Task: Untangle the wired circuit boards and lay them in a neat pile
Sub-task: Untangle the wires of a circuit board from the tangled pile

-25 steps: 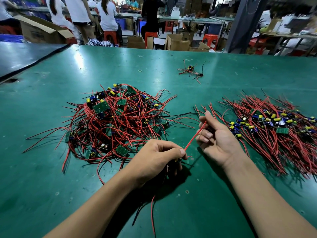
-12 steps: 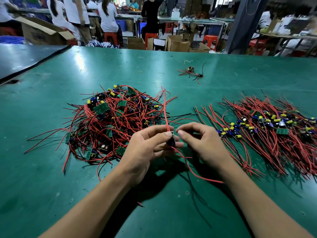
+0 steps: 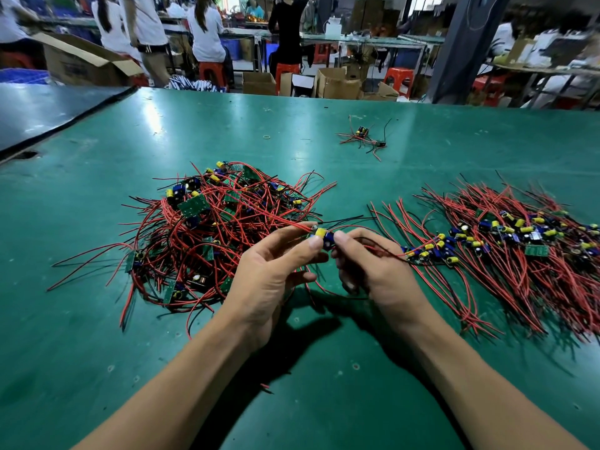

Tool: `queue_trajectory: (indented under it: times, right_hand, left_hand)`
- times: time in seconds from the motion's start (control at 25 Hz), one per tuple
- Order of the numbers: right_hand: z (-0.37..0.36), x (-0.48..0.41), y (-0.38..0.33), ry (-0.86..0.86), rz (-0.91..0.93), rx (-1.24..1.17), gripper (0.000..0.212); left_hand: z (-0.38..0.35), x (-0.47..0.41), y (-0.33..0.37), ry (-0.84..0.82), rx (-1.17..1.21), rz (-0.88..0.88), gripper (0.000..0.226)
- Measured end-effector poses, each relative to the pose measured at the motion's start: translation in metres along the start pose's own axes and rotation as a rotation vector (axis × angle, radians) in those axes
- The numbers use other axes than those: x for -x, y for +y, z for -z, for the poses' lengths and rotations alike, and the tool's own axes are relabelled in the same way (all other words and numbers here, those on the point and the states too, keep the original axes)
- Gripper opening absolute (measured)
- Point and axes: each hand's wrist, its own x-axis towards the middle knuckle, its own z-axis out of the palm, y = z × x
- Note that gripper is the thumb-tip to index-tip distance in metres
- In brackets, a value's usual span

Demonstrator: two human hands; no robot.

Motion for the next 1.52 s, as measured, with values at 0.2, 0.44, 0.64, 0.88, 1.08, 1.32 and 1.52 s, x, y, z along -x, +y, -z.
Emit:
queue_trajectory:
  times: [0.2,0.44,0.64,0.88,1.08,1.32,1.52]
  right_hand:
    - [0.013,-0.001,-0.012,-0.184,-0.235,-0.353,0.018]
    - [0.018,-0.002,-0.01,-0.198,-0.308,-0.244,0.023]
    - [0.019,-0.005,-0.007,-0.082,-0.295,-0.117,0.021]
    - [0.019,-0.005,-0.003,0.005,-0.222,0.108,0.015]
    - [0.014,-0.006,-0.002,-0.034,-0.226,0.047,0.025]
    - [0.013,0.0,-0.003,-0.192,-0.342,-0.103,0.029]
    - [0.013,0.003,0.002,-0.221,-0.36,-0.144,0.026]
  left_hand:
    - [-0.001,0.001,0.004,-0.121,0.165,0.126,0.018]
    - [-0.003,0.005,0.006,-0.21,0.176,0.258,0.014]
    - [-0.004,0.004,-0.008,-0.186,0.017,0.185,0.015]
    - [-0.002,0.003,-0.015,-0.155,-0.139,0.156,0.031]
    - [-0.007,0.003,-0.015,-0.155,-0.23,0.158,0.013]
    - [-0.009,0.004,-0.016,-0.146,-0.183,0.159,0.016]
    - [-0.006,0.004,-0.017,-0.128,-0.196,0.107,0.018]
